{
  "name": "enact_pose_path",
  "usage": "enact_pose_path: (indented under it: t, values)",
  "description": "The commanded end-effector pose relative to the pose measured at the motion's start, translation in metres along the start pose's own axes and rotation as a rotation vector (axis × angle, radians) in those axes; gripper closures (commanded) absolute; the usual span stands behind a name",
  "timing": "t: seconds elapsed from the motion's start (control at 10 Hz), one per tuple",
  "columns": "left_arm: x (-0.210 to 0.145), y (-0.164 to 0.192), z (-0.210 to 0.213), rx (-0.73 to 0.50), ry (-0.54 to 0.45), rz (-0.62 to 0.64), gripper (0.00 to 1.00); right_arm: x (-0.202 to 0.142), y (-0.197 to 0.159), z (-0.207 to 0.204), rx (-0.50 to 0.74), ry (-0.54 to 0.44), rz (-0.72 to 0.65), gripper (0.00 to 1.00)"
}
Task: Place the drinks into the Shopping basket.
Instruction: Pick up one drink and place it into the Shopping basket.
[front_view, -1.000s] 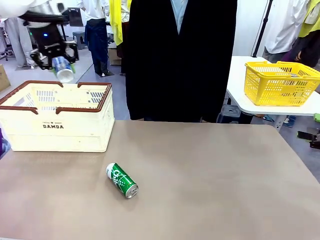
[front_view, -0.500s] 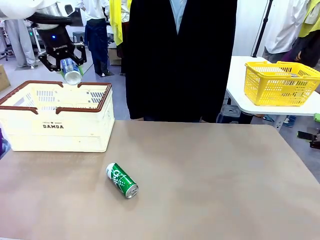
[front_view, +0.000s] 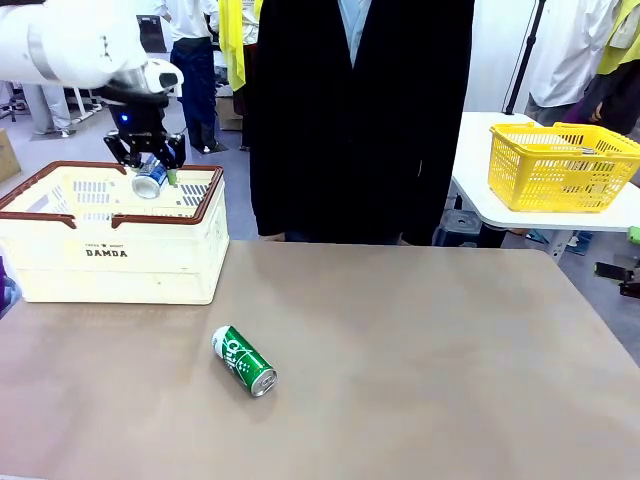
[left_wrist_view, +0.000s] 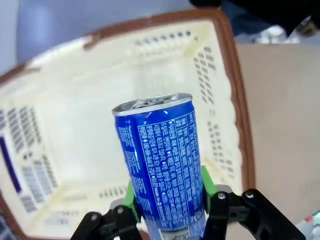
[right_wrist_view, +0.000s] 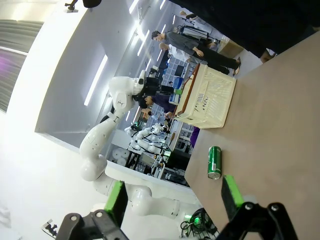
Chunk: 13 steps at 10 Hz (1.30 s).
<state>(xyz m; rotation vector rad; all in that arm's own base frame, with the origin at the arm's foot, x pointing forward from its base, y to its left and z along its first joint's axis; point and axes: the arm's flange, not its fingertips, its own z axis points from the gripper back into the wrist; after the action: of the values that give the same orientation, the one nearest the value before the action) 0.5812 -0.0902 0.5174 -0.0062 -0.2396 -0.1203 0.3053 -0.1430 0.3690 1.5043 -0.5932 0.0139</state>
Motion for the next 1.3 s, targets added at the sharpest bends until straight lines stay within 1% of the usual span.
enact_pose_path:
  t: [0.0, 0.1, 0.3, 0.4, 0.5, 0.7, 0.8, 0.9, 1.1, 1.2]
  values:
    - [0.000, 0.010, -0.010, -0.024, -0.082, -0.032, 1.00, 0.000, 0.005, 0.001, 0.004, 0.006, -0.015, 0.00]
    - [0.001, 0.011, -0.027, -0.013, -0.078, 0.001, 1.00, 0.000, 0.005, 0.001, 0.004, 0.006, -0.015, 0.00]
    - [-0.005, 0.015, -0.061, -0.030, 0.015, 0.057, 1.00, 0.000, 0.005, 0.001, 0.004, 0.006, -0.015, 0.00]
    - [-0.011, 0.017, -0.073, -0.030, 0.039, 0.070, 1.00, 0.000, 0.005, 0.001, 0.004, 0.006, -0.015, 0.00]
    - [-0.015, 0.019, -0.083, 0.006, 0.023, 0.097, 1.00, 0.000, 0.005, 0.001, 0.004, 0.006, -0.015, 0.00]
    - [-0.019, 0.022, -0.108, -0.011, 0.001, 0.059, 1.00, 0.000, 0.005, 0.001, 0.004, 0.006, -0.015, 0.00]
    - [-0.018, 0.026, -0.122, 0.007, 0.022, 0.073, 1.00, 0.000, 0.005, 0.001, 0.004, 0.006, -0.015, 0.00]
    - [-0.016, 0.031, -0.132, -0.010, 0.053, 0.078, 1.00, 0.000, 0.005, 0.001, 0.004, 0.006, -0.015, 0.00]
    - [-0.012, 0.036, -0.142, -0.017, 0.073, 0.084, 1.00, 0.000, 0.005, 0.001, 0.004, 0.006, -0.015, 0.00]
    - [-0.011, 0.036, -0.145, -0.025, 0.070, 0.090, 0.67, 0.000, 0.005, 0.001, 0.004, 0.006, -0.015, 0.00]
